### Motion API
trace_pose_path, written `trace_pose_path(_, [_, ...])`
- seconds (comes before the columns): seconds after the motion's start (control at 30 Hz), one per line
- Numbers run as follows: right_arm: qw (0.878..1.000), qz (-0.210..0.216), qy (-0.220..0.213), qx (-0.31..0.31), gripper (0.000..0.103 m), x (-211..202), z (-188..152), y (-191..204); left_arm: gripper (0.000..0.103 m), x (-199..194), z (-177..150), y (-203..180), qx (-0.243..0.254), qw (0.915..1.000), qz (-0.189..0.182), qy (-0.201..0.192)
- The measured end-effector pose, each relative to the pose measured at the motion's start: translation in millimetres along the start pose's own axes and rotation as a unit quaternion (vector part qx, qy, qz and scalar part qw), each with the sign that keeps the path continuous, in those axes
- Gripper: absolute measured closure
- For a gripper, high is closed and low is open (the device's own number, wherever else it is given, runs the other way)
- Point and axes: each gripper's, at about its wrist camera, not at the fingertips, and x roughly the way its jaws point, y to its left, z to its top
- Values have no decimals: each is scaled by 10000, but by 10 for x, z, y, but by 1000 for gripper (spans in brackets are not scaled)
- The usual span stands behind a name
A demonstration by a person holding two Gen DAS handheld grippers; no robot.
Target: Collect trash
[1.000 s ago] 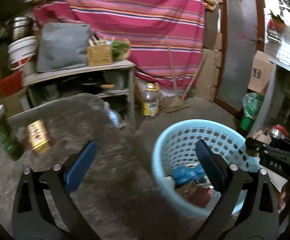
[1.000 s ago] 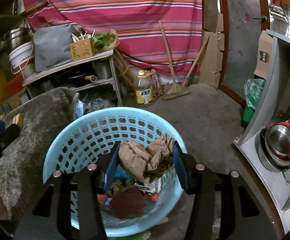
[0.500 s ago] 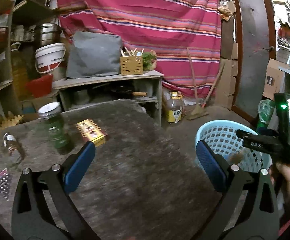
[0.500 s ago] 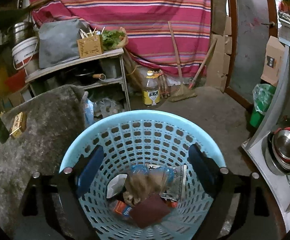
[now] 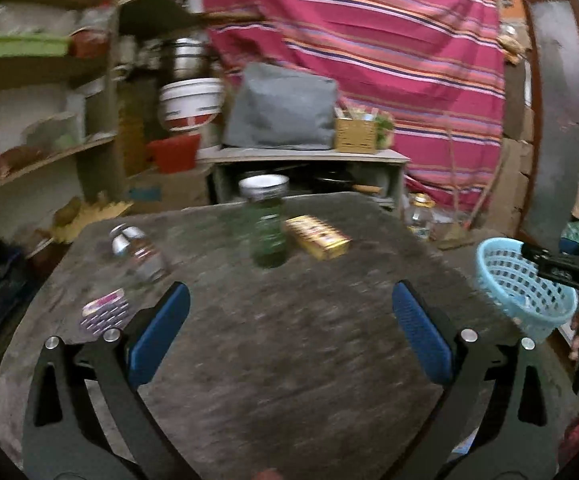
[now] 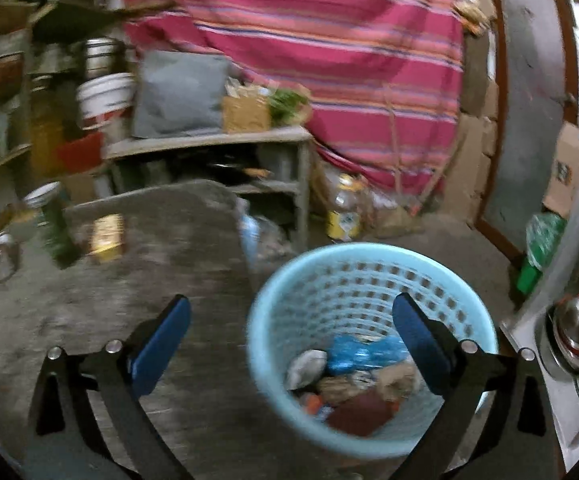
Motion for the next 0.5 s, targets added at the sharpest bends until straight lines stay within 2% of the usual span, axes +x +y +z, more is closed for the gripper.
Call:
trace_pose_path(0.13, [9984,349,-269,-341,4,-352,-120,527,5,-112,-132,298,-140,9994,324,-57])
trace_pose_path(0.27, [9958,737,-470,-272,4,-642,-283,850,5,-212,-244,524,-311,9977,586,-136])
trace_pose_path(0.5, [9913,1158,-535,-332,4,-798,-456,1264,5,-378,-350,785,-393,9954,813,-307])
